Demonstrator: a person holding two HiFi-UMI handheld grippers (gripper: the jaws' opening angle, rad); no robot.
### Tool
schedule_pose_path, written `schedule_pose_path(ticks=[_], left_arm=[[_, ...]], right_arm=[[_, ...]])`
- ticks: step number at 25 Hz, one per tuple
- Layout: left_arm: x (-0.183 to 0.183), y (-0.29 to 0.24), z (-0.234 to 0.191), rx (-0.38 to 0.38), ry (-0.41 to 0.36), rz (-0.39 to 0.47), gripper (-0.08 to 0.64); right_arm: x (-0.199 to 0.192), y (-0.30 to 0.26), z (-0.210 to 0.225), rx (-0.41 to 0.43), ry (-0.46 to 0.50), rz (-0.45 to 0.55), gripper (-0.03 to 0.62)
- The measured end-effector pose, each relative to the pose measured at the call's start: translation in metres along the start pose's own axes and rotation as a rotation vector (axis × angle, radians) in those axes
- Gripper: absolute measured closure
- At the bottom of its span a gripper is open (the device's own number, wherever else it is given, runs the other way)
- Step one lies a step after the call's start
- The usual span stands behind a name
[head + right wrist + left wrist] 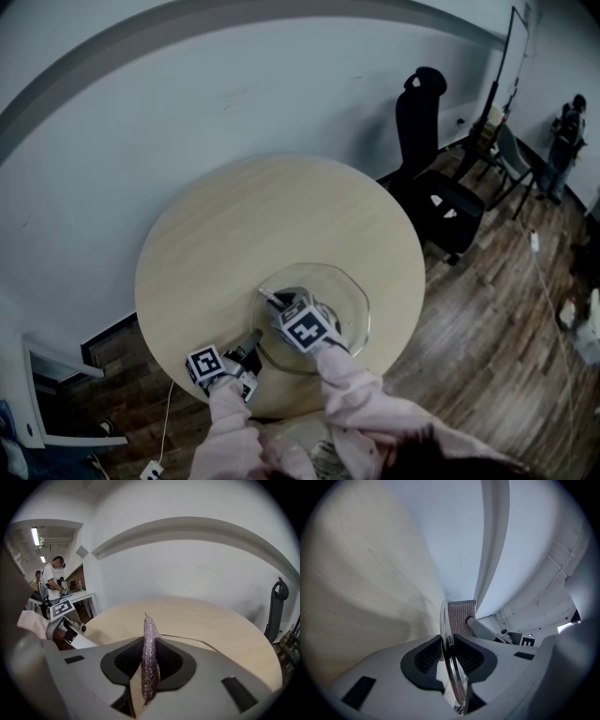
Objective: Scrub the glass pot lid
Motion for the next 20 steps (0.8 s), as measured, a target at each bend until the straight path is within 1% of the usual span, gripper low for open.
schedule_pose_path(ticks=[6, 16, 20], left_arm=[[0.002, -0.002, 0.001, -0.008, -0.007, 0.006, 0.483], [0.004, -0.001, 0.001, -0.005, -0.01, 0.028, 0.485], [0.003, -0.002, 0.001, -0.002, -0.015, 0.034, 0.485]], right_arm=[[-0.003, -0.002, -0.007, -0.001, -0.006, -0.008, 0.508], [-0.005, 0.0, -0.022, 0.038, -0.029, -0.015, 0.508], [-0.008, 0.003, -0.025, 0.046, -0.021, -0.015, 0.506]])
Point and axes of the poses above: the fingertips, and each gripper's own axes: y backward along the fingers, z to its right, x out of its top, the point moved 1 cm from there along y, backward along the fingers, and after that the axes turned 14 degrees about -y, right-handed, at the moved point
